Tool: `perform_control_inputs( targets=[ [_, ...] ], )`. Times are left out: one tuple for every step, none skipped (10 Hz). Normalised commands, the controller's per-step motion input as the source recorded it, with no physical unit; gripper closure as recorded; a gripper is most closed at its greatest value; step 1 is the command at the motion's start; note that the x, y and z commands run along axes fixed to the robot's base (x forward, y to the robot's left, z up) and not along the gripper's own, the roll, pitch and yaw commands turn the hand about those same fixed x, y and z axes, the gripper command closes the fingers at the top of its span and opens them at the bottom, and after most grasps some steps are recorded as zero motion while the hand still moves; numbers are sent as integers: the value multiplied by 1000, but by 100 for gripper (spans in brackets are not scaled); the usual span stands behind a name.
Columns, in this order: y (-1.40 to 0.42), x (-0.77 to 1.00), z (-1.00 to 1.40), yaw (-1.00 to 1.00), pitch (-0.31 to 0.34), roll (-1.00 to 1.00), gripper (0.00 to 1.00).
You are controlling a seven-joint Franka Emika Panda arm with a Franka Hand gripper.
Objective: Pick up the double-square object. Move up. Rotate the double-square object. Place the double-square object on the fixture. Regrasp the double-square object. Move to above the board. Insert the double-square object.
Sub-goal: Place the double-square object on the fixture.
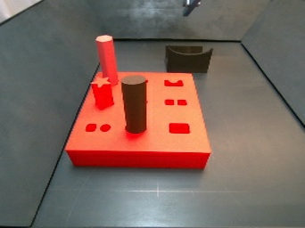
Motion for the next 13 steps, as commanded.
perform_control_inputs(
  targets=[
    [49, 87, -12, -162, 114, -603, 100],
    [42, 76, -14, -151, 59, -315, 100],
    [32, 70, -7, -141, 38, -238, 100],
    [131, 124, -1000, -117, 233, -1000, 100],
    [139, 131, -1000, -127, 220, -994, 100],
    [140, 147, -1000, -155, 219, -884, 100],
    [136, 162, -1000, -176, 194, -733, 100],
    [137, 169, -1000, -204, 142, -515, 100],
    [141, 171, -1000, -212, 114, -400, 100],
    [133, 182, -1000, -204, 47, -209, 100],
    [137, 191, -1000, -196, 19, -175, 100],
    [120, 171, -860, -176, -12, -164, 100],
    [89, 133, -601, -143, -44, -160, 100]
  ],
)
